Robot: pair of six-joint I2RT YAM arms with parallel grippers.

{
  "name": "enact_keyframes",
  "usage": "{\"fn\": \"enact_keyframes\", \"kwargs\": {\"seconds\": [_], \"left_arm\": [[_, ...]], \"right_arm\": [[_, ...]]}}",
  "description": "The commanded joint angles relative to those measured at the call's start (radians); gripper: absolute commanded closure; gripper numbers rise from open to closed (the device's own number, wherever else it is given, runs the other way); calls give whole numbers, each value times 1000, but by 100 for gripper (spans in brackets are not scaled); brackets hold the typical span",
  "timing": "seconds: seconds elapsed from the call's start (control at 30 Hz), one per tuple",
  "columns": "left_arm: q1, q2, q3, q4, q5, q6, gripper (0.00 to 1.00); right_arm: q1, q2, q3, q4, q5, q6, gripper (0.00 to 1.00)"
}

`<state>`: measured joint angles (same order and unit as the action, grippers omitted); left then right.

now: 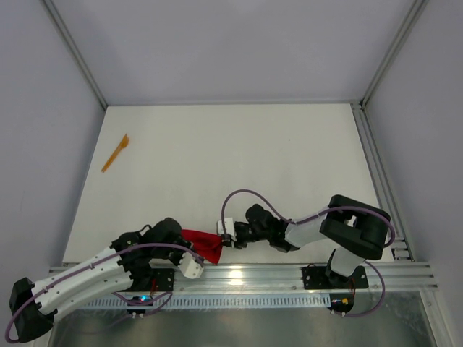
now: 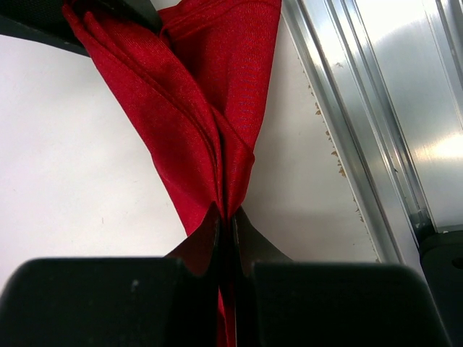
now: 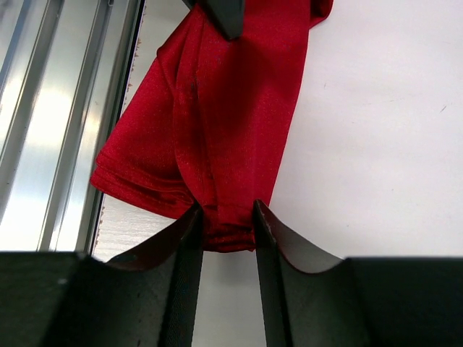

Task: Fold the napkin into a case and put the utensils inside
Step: Smooth out the smaller rectangle-folded napkin.

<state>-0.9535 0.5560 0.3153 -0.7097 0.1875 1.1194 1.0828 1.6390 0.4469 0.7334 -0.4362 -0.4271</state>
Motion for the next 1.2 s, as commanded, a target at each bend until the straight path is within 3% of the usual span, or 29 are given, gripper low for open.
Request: {"fn": "enact_keyframes", "kwargs": {"seconds": [0.0,0.13,0.27,0.43,0.63,0.93,1.17], "left_arm": [[1,-7,5,-2,26,7,100],[1,-1,5,3,26,5,100],[1,21,4,26,3,-33,100],[1,42,10,29,4,-72,100],[1,47,19,52,-17,-154,100],[19,93,50,113,-40,-337,100],[127,116,85,115,53,-391,100]], "right_arm": [[5,-33,21,57,-12,34,63],[5,-47,30,61,-19,66,64],[5,-71,35,55,-22,102,77],[5,-110,33,3,-6,131,80],[11,-110,32,15,-35,171,97],[61,-59,-13,120,-68,197,97],[91,-2,-7,112,-26,192,97]]}}
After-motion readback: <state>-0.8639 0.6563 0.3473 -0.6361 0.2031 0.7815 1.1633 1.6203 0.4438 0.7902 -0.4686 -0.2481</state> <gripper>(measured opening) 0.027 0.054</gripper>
